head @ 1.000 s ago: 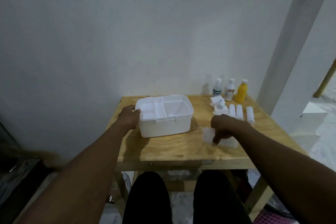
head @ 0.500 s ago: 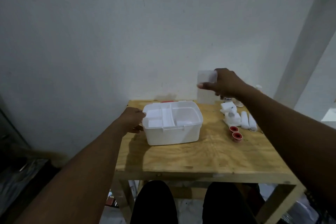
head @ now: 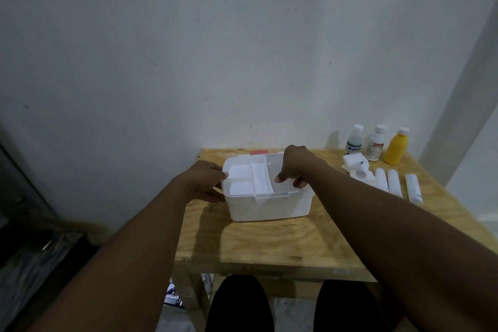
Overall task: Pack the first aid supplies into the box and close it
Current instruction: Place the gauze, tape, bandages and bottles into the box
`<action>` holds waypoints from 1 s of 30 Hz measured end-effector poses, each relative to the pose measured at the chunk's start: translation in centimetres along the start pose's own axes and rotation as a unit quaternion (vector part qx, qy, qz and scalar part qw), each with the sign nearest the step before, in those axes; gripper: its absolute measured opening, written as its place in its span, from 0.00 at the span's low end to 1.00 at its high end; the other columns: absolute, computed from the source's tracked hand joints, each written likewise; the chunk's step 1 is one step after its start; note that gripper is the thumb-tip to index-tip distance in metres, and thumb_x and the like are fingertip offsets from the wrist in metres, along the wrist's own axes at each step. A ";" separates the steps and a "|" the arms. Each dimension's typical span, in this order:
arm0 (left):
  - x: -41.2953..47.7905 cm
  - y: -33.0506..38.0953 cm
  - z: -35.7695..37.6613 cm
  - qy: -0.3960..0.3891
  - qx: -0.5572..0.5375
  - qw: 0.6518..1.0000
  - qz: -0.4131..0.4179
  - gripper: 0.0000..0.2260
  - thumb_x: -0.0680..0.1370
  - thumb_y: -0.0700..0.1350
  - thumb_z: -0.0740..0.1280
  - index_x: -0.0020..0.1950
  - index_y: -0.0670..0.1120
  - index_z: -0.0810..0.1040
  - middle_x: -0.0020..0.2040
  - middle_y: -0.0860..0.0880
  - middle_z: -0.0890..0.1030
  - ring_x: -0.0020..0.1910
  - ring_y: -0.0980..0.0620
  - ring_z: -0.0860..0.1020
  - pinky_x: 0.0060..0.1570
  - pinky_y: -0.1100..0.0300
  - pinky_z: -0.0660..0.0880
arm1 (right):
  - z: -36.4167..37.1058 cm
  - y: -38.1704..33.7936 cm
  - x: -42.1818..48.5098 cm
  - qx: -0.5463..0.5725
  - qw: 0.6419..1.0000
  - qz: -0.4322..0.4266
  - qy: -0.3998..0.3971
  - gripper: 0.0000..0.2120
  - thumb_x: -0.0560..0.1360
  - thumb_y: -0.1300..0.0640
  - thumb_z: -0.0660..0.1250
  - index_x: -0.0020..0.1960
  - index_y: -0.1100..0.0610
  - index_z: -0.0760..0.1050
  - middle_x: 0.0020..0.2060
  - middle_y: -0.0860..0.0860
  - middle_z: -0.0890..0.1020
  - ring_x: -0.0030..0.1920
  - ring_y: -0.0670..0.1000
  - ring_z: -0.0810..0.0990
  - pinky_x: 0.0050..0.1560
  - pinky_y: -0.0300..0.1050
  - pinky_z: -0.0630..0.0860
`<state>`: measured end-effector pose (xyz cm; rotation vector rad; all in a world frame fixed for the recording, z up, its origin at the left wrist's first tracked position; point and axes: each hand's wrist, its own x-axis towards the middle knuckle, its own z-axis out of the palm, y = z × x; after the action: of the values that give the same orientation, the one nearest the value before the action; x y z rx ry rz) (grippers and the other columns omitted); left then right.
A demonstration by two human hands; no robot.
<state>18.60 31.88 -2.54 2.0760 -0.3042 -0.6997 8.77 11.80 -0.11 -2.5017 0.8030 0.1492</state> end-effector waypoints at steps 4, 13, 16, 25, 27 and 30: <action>0.1 0.0 -0.2 -0.010 -0.005 1.000 -0.002 0.13 0.83 0.44 0.65 0.65 0.40 0.78 0.54 0.40 0.84 0.44 0.42 0.87 0.40 0.52 0.83 | 0.3 -0.3 0.5 -0.031 0.999 0.012 -0.004 0.26 0.68 0.58 0.79 0.61 0.63 0.72 0.43 0.58 0.78 0.45 0.59 0.86 0.49 0.53 0.84; 0.1 0.1 -0.3 -0.017 -0.009 1.000 -0.008 0.14 0.82 0.43 0.66 0.67 0.40 0.77 0.54 0.39 0.84 0.46 0.41 0.86 0.43 0.51 0.84 | 1.0 -0.4 1.1 -0.146 0.989 0.017 -0.033 0.26 0.74 0.58 0.74 0.68 0.64 0.71 0.57 0.57 0.80 0.61 0.56 0.80 0.62 0.49 0.77; 0.1 0.0 -0.2 -0.016 -0.014 1.000 -0.008 0.15 0.82 0.43 0.66 0.68 0.40 0.77 0.55 0.39 0.84 0.46 0.40 0.86 0.45 0.50 0.84 | 2.1 -0.3 1.2 -0.153 0.986 0.040 -0.049 0.25 0.75 0.59 0.72 0.69 0.63 0.71 0.54 0.56 0.79 0.53 0.55 0.79 0.55 0.45 0.75; 0.2 0.0 -0.1 -0.018 -0.025 0.999 -0.009 0.14 0.82 0.42 0.66 0.67 0.39 0.77 0.55 0.39 0.84 0.48 0.40 0.86 0.51 0.46 0.83 | 1.9 -0.4 0.8 0.055 0.993 0.089 -0.060 0.22 0.81 0.58 0.58 0.72 0.65 0.64 0.55 0.61 0.76 0.57 0.58 0.79 0.58 0.50 0.75; 0.2 0.0 -0.1 -0.017 -0.028 0.999 -0.007 0.14 0.82 0.42 0.66 0.66 0.39 0.77 0.54 0.39 0.84 0.47 0.40 0.86 0.50 0.47 0.84 | 1.9 -0.6 0.8 0.120 0.984 0.108 -0.071 0.21 0.81 0.56 0.55 0.71 0.64 0.64 0.54 0.62 0.80 0.56 0.60 0.81 0.61 0.54 0.76; 0.1 0.0 -0.1 -0.016 -0.033 0.999 -0.008 0.14 0.82 0.42 0.66 0.66 0.39 0.77 0.54 0.38 0.84 0.48 0.39 0.86 0.50 0.46 0.84 | 2.0 -0.7 0.8 0.241 0.958 0.135 -0.074 0.18 0.80 0.53 0.53 0.64 0.64 0.66 0.45 0.63 0.80 0.52 0.61 0.84 0.59 0.60 0.78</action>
<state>18.75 31.90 -2.56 2.0077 -0.2790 -0.7423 9.91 12.88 -1.71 -1.8973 0.9819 0.2038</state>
